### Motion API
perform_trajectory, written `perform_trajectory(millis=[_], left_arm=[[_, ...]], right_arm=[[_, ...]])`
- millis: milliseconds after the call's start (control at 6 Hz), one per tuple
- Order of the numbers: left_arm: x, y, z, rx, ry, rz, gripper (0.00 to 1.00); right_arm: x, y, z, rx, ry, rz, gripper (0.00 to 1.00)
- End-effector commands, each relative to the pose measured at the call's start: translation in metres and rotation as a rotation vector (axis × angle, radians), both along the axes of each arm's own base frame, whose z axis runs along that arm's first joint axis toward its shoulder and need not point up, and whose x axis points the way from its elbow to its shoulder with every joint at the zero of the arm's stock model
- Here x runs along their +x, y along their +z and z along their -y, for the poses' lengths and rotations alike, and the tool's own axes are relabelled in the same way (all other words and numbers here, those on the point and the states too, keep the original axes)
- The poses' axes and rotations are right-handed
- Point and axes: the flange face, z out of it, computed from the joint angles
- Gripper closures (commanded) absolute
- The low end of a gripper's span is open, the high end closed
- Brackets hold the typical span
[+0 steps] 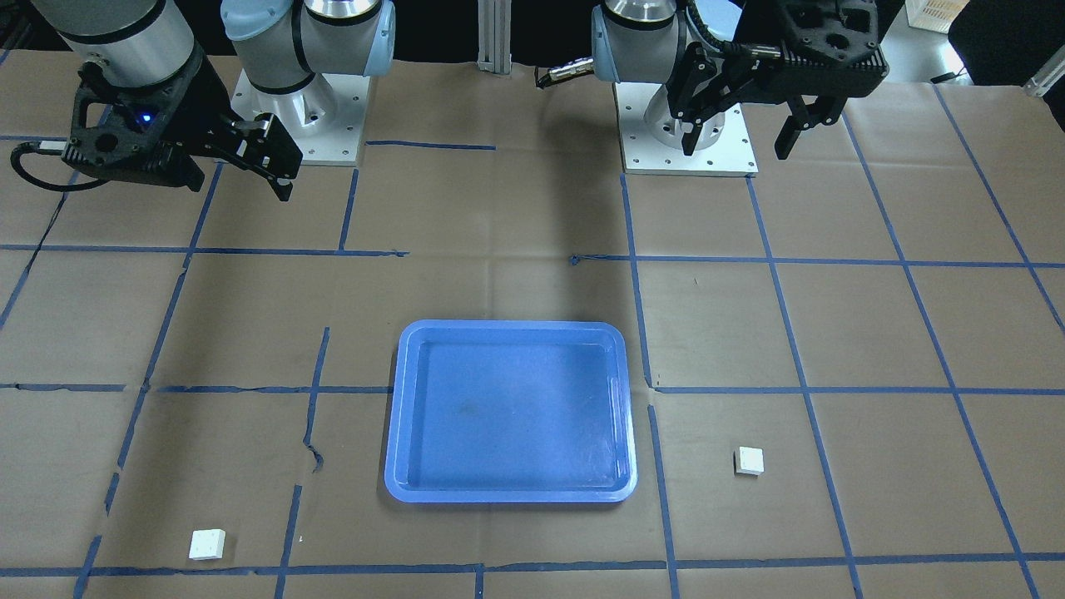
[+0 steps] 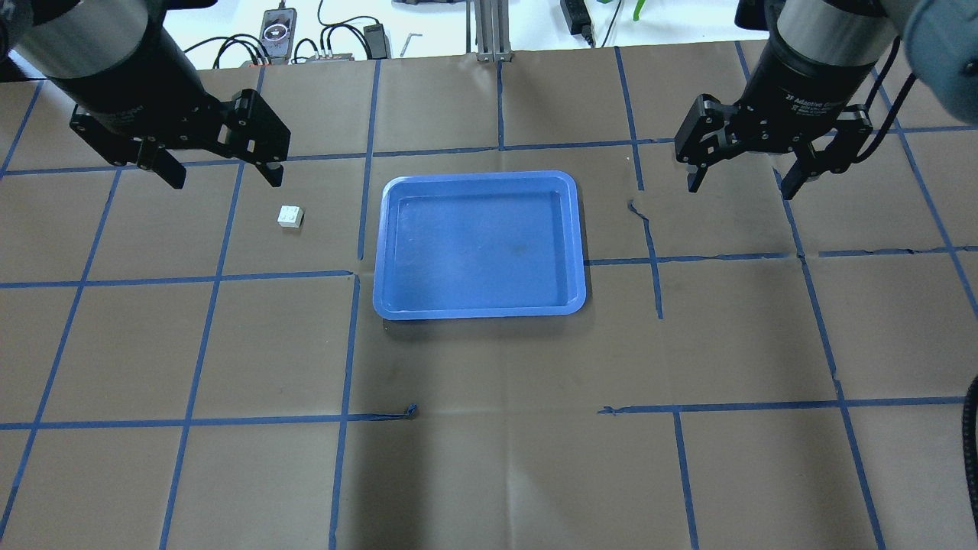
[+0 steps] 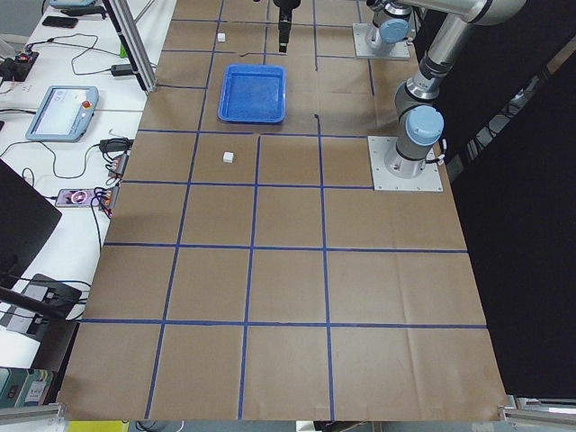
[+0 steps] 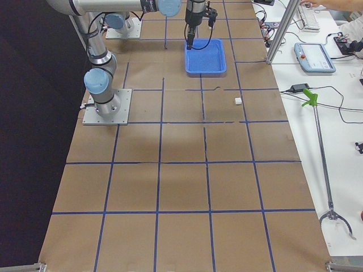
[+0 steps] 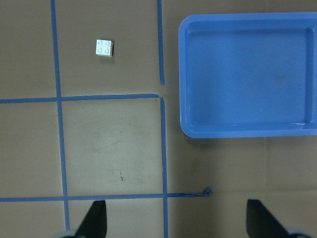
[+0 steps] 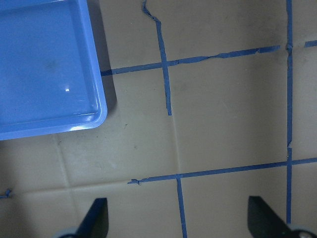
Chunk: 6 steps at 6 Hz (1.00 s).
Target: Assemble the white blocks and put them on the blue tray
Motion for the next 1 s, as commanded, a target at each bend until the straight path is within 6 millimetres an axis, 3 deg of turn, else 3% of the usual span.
perform_trajectory(millis=[0, 167, 333, 500, 833], left_arm=[[0.002, 0.001, -0.001, 0.0, 0.003, 0.0, 0.0], [0.012, 0.001, 0.003, -0.003, 0.014, -0.01, 0.0], [0.036, 0.0, 0.011, -0.003, 0.064, -0.013, 0.0], [0.065, -0.025, 0.03, 0.047, 0.12, -0.011, 0.0], [0.125, -0.104, 0.104, 0.135, 0.089, -0.015, 0.0]], right_arm=[[0.0, 0.0, 0.0, 0.0, 0.0, 0.0, 0.0], [0.0, 0.0, 0.0, 0.0, 0.0, 0.0, 0.0], [0.0, 0.0, 0.0, 0.0, 0.0, 0.0, 0.0], [0.0, 0.0, 0.0, 0.0, 0.0, 0.0, 0.0], [0.0, 0.0, 0.0, 0.0, 0.0, 0.0, 0.0]])
